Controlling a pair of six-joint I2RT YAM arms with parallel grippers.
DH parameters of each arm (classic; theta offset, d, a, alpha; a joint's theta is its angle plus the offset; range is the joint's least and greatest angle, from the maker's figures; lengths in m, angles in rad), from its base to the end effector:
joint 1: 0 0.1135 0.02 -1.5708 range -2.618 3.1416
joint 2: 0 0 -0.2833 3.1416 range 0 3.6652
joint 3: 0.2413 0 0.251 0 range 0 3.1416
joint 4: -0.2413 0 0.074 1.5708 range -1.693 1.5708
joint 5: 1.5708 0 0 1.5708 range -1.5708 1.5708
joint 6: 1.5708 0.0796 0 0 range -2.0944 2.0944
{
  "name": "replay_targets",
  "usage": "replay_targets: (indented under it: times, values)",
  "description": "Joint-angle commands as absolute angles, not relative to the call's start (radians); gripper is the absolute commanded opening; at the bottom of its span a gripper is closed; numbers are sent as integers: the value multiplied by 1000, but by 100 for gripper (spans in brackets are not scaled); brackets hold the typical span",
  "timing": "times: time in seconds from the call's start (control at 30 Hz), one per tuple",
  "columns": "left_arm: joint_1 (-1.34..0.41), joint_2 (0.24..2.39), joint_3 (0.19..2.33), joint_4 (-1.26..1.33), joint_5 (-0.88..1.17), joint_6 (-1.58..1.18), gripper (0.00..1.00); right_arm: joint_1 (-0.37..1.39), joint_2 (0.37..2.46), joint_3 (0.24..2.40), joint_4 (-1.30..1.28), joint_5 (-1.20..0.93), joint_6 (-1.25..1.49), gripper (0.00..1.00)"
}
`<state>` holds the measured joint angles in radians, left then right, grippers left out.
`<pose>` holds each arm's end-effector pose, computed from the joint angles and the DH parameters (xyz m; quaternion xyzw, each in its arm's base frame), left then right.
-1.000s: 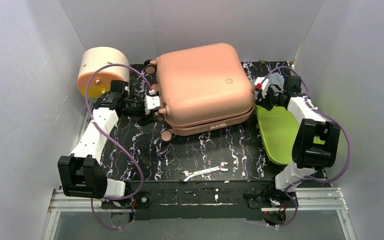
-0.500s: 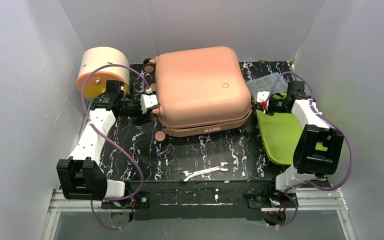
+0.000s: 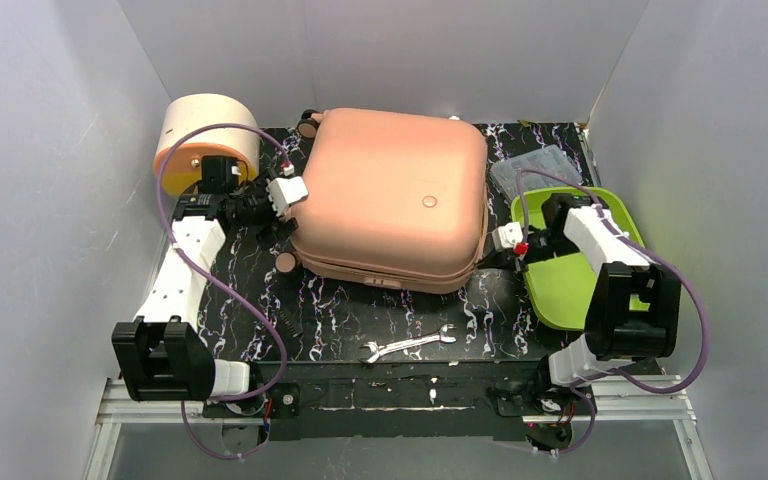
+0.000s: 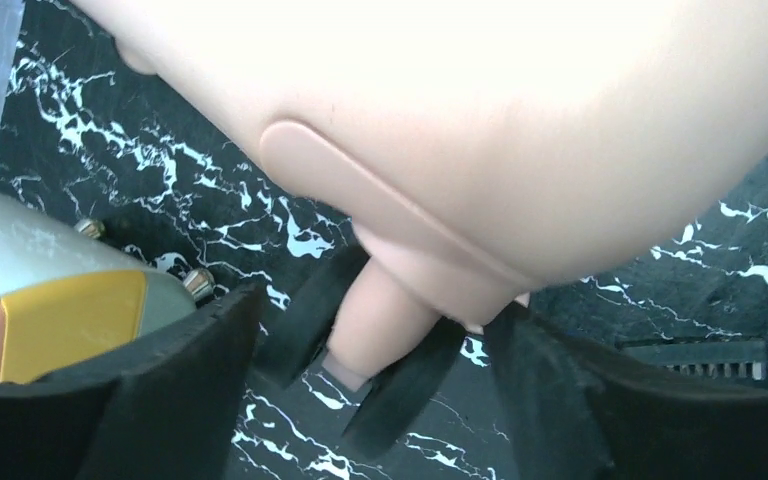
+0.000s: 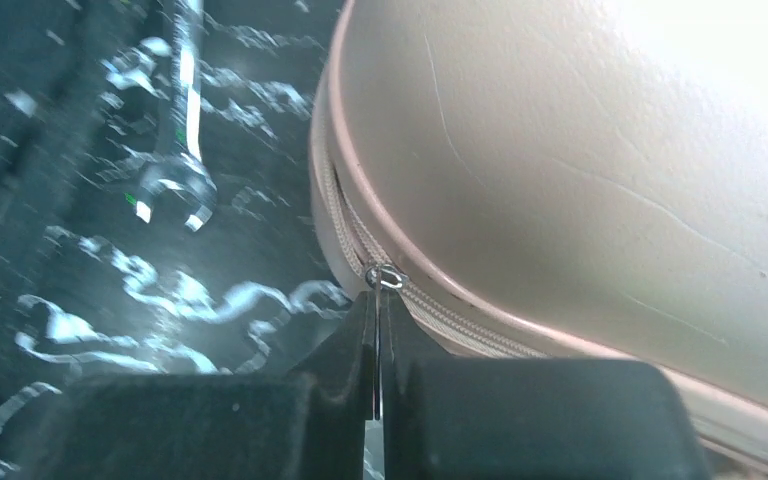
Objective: Open, take out, and arrange the luggage
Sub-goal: Unzip the zipper of the luggage.
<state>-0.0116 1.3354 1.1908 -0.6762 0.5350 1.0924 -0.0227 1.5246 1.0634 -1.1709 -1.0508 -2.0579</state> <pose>0.3004 -0.0441 0.3090 0.5530 0.7134 -0.0292 0.4294 0.2464 0.0635 0.2284 -0.7277 0.4674 0.2765 0.4190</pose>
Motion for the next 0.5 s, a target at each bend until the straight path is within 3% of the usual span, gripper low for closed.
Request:
replay_targets:
  times: [0.0,0.03,0.13,0.27,0.33,0.47]
  values:
    - [-2,1260,1224,-672,612,967,91,45,1471,1039,-1421,-1311,-2362,1]
    - [-2,1234,1213,-691,657,977,97,40,1472,1047,-1409,-1298,-2325,1]
    - [-2,1145,1179,-757,836,1015,98,11,1465,1076,-1266,-1232,-2061,1]
    - [-9,1064,1154,-889,1012,1109,98,9,1384,1047,-778,-1026,-1465,1]
    - [-46,1045,1121,-934,1029,1166,98,9,1333,999,-605,-914,-1253,1]
    - [-202,1056,1034,-944,916,1251,98,9,1303,994,-567,-813,-1212,1]
